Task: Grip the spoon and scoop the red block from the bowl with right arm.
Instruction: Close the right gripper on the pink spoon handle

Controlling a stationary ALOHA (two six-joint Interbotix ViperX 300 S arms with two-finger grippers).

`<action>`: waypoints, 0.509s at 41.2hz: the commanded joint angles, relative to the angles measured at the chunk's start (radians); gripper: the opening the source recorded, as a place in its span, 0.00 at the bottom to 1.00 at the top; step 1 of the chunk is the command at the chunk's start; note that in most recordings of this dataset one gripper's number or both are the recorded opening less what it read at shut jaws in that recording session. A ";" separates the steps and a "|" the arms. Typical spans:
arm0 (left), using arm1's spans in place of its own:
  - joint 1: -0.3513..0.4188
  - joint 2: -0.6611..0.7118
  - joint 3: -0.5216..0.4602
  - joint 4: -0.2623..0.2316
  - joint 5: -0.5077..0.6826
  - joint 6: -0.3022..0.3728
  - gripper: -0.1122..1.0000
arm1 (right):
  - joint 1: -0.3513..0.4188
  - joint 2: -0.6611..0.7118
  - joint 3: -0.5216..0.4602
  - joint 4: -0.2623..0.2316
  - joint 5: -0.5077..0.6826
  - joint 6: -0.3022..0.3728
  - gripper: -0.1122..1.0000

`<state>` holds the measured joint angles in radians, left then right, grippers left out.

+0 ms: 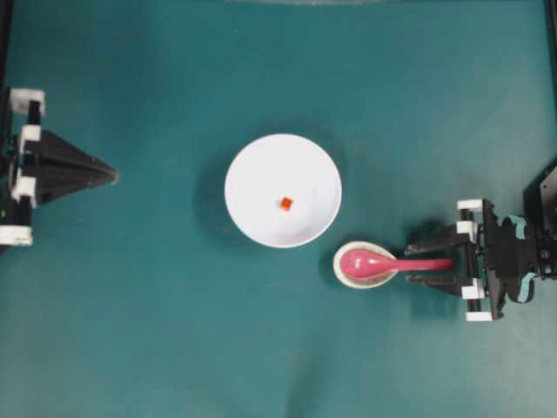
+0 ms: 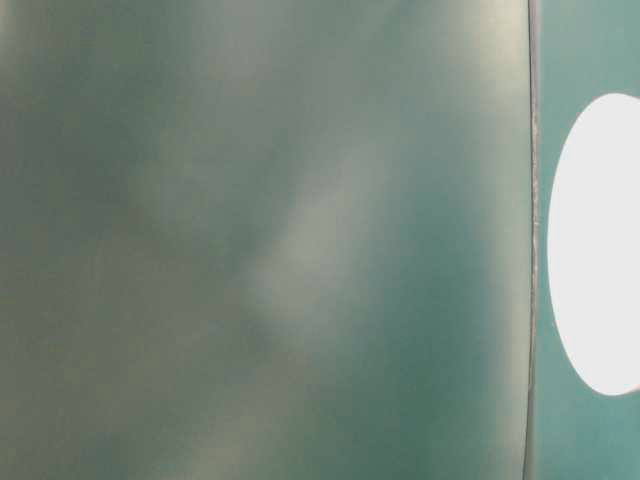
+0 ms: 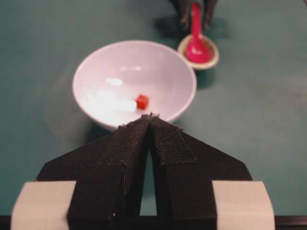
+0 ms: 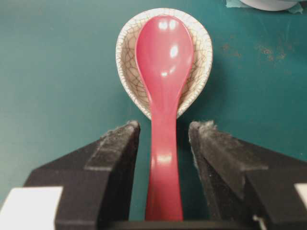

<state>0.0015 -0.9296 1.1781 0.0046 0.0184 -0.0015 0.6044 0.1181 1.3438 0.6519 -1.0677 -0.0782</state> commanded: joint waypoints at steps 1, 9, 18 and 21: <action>-0.002 0.009 -0.028 0.003 -0.003 0.002 0.13 | 0.005 -0.008 -0.006 -0.003 -0.005 -0.002 0.55; 0.000 0.011 -0.026 0.002 -0.005 0.002 0.13 | 0.005 -0.008 -0.006 -0.003 -0.009 -0.006 0.53; 0.000 0.011 -0.026 0.003 -0.005 0.002 0.13 | 0.005 -0.006 -0.006 -0.003 -0.009 -0.006 0.53; 0.000 0.011 -0.028 0.002 -0.005 0.002 0.13 | 0.005 -0.008 -0.008 -0.003 -0.011 -0.006 0.51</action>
<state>0.0015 -0.9265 1.1781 0.0061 0.0184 -0.0015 0.6044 0.1181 1.3438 0.6504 -1.0692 -0.0828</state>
